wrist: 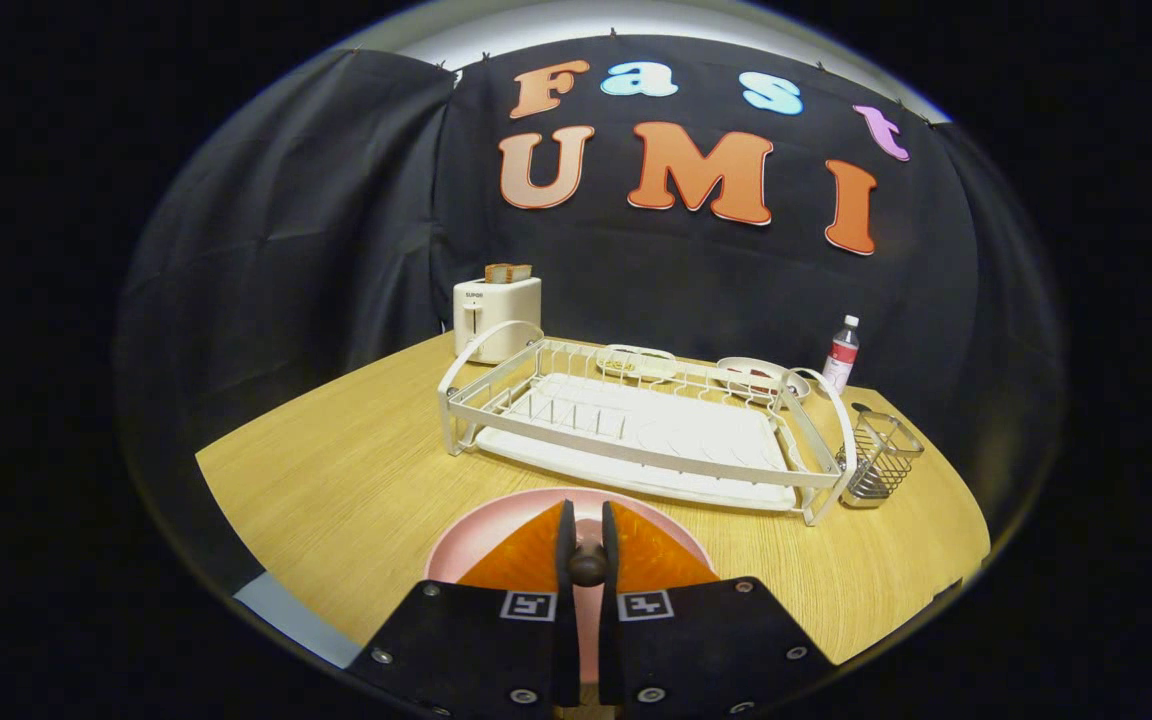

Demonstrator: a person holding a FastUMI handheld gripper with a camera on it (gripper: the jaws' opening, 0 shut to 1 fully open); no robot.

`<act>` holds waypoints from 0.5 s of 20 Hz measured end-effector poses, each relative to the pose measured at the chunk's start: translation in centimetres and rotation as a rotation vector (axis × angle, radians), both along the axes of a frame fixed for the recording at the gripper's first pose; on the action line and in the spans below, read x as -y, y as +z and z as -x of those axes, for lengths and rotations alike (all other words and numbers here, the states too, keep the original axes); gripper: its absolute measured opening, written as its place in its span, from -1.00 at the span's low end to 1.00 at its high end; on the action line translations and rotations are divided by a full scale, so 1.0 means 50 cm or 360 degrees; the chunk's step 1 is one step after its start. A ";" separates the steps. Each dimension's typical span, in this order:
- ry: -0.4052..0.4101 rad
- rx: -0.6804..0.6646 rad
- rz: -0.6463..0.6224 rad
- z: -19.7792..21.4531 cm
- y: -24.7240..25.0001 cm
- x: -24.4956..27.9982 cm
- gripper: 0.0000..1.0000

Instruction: Take the plate from the dish rack, then take the spoon from the basket and place it into the plate.

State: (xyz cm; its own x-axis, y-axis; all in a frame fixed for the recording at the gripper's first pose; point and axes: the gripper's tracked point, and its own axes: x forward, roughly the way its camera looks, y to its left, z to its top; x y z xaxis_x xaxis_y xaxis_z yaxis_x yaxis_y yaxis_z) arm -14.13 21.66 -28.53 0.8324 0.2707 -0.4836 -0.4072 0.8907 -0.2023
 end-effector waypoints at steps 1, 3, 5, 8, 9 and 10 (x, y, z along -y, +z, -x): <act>0.0020 0.0003 0.0026 0.001 -0.005 -0.003 -0.81; 0.0040 -0.0021 0.0049 0.004 -0.013 -0.006 -0.75; 0.0029 -0.0074 0.0027 0.010 -0.016 -0.007 -0.64; -0.0007 -0.0096 -0.0026 0.003 0.013 -0.001 -0.05; -0.0016 -0.0095 -0.0038 0.002 0.027 0.002 0.10; -0.0031 -0.0090 -0.0049 -0.006 0.043 0.006 0.25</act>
State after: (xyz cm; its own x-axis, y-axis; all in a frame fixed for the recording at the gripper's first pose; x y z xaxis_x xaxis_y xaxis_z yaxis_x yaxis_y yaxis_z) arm -13.84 21.37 -26.36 0.8090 0.2705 -0.5218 -0.4000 0.9039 -0.1517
